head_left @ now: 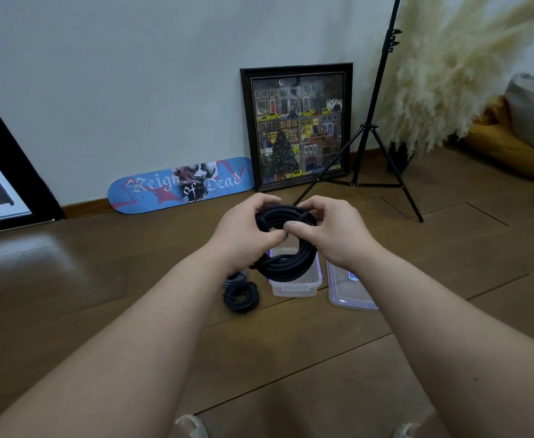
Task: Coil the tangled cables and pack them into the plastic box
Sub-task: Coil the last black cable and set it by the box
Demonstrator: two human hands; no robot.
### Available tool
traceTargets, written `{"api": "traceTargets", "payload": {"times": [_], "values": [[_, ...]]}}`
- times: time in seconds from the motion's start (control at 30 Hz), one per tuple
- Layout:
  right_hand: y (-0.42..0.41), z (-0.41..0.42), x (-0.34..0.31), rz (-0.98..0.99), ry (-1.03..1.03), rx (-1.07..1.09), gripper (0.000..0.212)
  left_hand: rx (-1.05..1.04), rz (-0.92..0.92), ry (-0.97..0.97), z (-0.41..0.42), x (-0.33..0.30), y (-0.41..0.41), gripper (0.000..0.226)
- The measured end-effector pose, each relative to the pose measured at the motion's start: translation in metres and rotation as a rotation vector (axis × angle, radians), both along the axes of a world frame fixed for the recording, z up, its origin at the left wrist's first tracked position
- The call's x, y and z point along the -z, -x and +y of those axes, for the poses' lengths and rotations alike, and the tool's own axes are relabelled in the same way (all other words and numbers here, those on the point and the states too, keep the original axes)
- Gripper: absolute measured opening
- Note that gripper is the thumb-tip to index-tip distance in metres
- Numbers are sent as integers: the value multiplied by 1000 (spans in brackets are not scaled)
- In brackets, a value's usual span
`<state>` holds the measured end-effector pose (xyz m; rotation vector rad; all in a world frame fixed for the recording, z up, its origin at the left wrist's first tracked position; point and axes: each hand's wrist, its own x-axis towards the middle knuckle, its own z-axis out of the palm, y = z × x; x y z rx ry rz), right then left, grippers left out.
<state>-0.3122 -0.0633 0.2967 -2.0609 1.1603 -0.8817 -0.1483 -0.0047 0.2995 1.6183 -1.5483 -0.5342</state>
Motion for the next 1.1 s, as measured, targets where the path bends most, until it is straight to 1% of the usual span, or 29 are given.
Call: {"api": "traceTargets", "payload": {"times": [0.07, 0.13, 0.23, 0.3, 0.33, 0.37, 0.43, 0.47, 0.5, 0.57, 0.63, 0.7, 0.8, 0.97, 1.1], "values": [[0, 0, -1, -46, -56, -60, 25, 21, -50, -8, 0, -1, 0, 49], [3, 0, -1, -202, -192, -109, 27, -6, -31, 6, 0, 0, -1, 40], [8, -1, 0, -423, -346, -64, 45, -74, 25, 67, 0, 3, 1, 29], [8, -1, -1, -474, -401, -27, 54, -97, 26, 107, 0, 3, 5, 28], [8, 0, -2, -486, -448, -31, 54, -103, 17, 125, 1, 3, 6, 28], [9, 0, -2, -492, -505, -51, 51, -106, 8, 136, 1, 3, 7, 28], [12, 3, -5, -474, -575, -117, 33, -112, -2, 133, 0, 4, 8, 29], [13, 4, -5, -466, -568, -142, 23, -112, 0, 122, 0, 4, 8, 29], [15, 5, -5, -465, -538, -148, 19, -103, 11, 112, 0, 4, 8, 30], [16, 5, -5, -446, -424, -140, 22, -53, 59, 103, -1, 3, 6, 32], [17, 5, -6, -384, -290, -139, 29, 14, 119, 91, -2, 3, 3, 37], [17, 5, -7, -326, -211, -152, 34, 75, 164, 62, -2, 4, 2, 40], [19, 4, -7, -282, -174, -177, 36, 120, 200, 27, -1, 4, 1, 43], [20, 0, -6, -225, -175, -184, 42, 163, 216, 10, 1, 5, 3, 40], [21, -2, -9, -188, -165, -192, 49, 162, 248, 32, 1, 5, 7, 38]]}}
